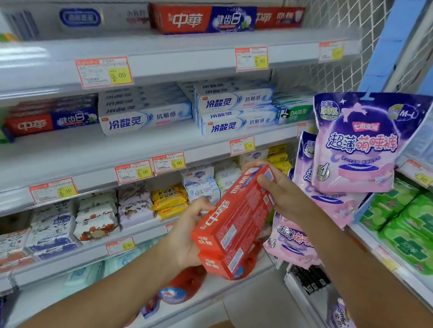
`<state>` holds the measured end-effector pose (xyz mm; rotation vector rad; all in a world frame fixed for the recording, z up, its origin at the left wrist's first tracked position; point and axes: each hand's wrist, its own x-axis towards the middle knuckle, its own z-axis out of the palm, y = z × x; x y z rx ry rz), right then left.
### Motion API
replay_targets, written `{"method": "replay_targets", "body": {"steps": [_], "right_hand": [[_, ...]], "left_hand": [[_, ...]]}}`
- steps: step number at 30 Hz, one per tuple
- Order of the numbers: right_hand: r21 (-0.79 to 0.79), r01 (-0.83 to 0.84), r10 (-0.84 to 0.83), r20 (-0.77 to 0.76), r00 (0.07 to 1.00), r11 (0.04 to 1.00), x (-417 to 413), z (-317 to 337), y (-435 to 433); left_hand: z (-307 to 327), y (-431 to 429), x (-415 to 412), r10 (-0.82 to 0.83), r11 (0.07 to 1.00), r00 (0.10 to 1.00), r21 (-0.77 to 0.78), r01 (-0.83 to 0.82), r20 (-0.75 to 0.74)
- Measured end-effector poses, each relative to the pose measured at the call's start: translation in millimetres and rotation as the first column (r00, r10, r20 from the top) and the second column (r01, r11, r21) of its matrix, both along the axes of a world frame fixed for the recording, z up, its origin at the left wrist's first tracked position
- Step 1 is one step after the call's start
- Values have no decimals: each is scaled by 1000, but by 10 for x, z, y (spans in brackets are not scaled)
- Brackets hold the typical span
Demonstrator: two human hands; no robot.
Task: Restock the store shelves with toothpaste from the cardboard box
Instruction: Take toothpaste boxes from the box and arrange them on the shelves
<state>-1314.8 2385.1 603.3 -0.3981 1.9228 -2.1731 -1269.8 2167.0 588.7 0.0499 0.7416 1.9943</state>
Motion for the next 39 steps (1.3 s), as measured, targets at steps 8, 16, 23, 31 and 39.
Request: {"method": "replay_targets", "body": {"steps": [8, 16, 23, 31, 39], "right_hand": [[-7, 170, -168, -200, 965, 985, -195, 798, 457], [-14, 213, -206, -338, 918, 977, -404, 1510, 813], [695, 171, 182, -403, 897, 699, -470, 2869, 1155], [887, 459, 443, -430, 787, 45, -791, 3360, 747], [756, 643, 429, -624, 653, 120, -1573, 3375, 885]], "left_hand": [[762, 76, -418, -448, 873, 871, -308, 378, -203], [1591, 418, -600, -268, 917, 879, -384, 106, -396], [2373, 555, -816, -328, 689, 401, -507, -518, -855], [3016, 668, -1295, -862, 322, -244, -109, -940, -445], [3160, 731, -1923, -753, 257, -143, -86, -963, -643]]}}
